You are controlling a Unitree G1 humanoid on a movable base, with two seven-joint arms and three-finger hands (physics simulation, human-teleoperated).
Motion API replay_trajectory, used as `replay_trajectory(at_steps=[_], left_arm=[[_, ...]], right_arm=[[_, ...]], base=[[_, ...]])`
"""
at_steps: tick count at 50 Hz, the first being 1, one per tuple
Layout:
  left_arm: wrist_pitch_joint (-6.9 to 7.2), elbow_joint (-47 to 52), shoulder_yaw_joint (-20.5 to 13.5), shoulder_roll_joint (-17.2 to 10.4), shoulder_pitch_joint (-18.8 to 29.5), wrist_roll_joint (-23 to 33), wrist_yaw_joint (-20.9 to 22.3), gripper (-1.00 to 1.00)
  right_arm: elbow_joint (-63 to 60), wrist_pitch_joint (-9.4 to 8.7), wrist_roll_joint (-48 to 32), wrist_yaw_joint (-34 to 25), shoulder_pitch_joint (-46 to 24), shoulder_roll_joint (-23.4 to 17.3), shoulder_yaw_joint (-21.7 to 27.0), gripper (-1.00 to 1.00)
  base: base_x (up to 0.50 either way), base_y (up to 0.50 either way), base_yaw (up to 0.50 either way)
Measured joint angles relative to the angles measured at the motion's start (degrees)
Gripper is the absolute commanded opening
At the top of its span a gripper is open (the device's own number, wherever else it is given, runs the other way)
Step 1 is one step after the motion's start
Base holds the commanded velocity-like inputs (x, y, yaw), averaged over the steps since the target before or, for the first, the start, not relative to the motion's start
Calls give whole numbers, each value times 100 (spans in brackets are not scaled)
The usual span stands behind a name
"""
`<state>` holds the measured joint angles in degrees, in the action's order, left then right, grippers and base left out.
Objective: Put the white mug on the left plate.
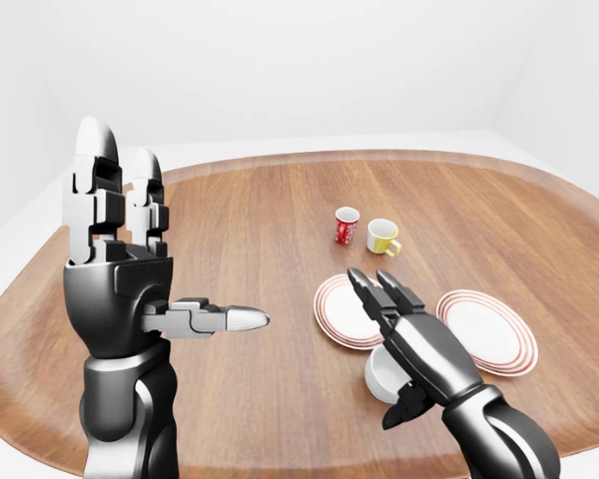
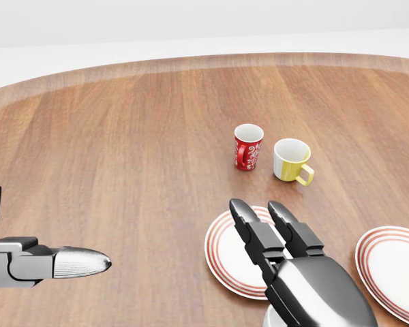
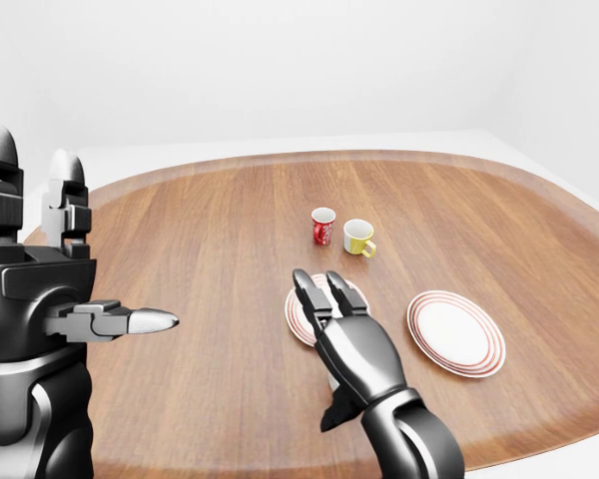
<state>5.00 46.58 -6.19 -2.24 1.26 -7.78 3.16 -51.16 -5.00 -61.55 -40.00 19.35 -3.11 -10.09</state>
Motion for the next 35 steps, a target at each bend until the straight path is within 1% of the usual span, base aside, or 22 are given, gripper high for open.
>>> replay_trajectory(at_steps=[15,35], left_arm=[[0,-15,2,4,-10,0,5,100],[0,-40,-14,-4,6,-11,1,100]], right_arm=[[527,0,43,0,90,13,211,100],[1142,0,-192,21,105,-8,345,100]], base=[[0,0,0],[0,0,0]])
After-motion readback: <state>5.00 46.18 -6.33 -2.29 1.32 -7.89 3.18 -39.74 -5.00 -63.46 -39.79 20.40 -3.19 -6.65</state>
